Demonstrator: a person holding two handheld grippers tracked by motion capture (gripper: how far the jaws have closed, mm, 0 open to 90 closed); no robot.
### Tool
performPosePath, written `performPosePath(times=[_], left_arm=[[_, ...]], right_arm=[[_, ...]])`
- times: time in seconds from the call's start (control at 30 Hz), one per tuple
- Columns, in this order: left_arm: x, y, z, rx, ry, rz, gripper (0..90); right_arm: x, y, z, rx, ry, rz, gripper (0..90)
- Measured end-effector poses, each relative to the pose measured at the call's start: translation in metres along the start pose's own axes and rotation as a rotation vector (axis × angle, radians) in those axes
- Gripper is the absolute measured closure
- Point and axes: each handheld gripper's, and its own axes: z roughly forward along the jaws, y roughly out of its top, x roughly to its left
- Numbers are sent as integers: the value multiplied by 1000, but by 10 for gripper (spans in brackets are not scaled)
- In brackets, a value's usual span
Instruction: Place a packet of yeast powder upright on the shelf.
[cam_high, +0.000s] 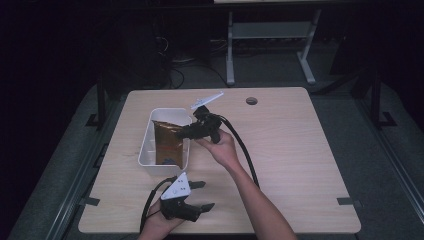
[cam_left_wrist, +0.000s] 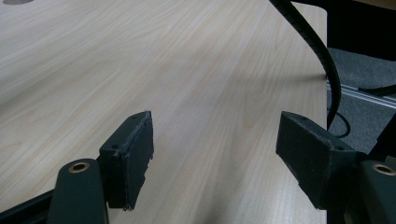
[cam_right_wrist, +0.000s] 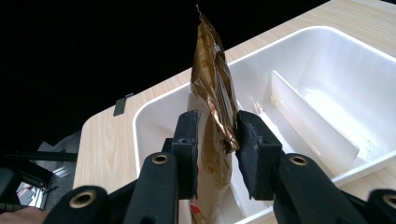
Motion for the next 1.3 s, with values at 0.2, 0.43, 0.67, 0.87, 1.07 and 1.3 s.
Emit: performPosePath(times=[0.2, 0.43, 0.67, 0.87, 1.07, 1.3], left_arm=[[0, 0, 0, 2, 3, -1, 267], [1, 0, 0, 2, 6, -4, 266], [2, 0, 0, 2, 8, -5, 265], [3, 0, 0, 6, 11, -2, 265], [4, -1, 0, 7, 14, -8, 265], [5, -1, 0, 10, 17, -12, 265]], right_arm=[[-1, -2, -4, 0, 1, 7, 659], [-4, -6, -10, -4, 0, 17, 636], [-6, -11, -19, -10, 0, 21, 629], [-6, -15, -25, -10, 1, 25, 622], [-8, -20, -33, -11, -7, 31, 614], [-10, -29, -46, -14, -20, 44, 607]])
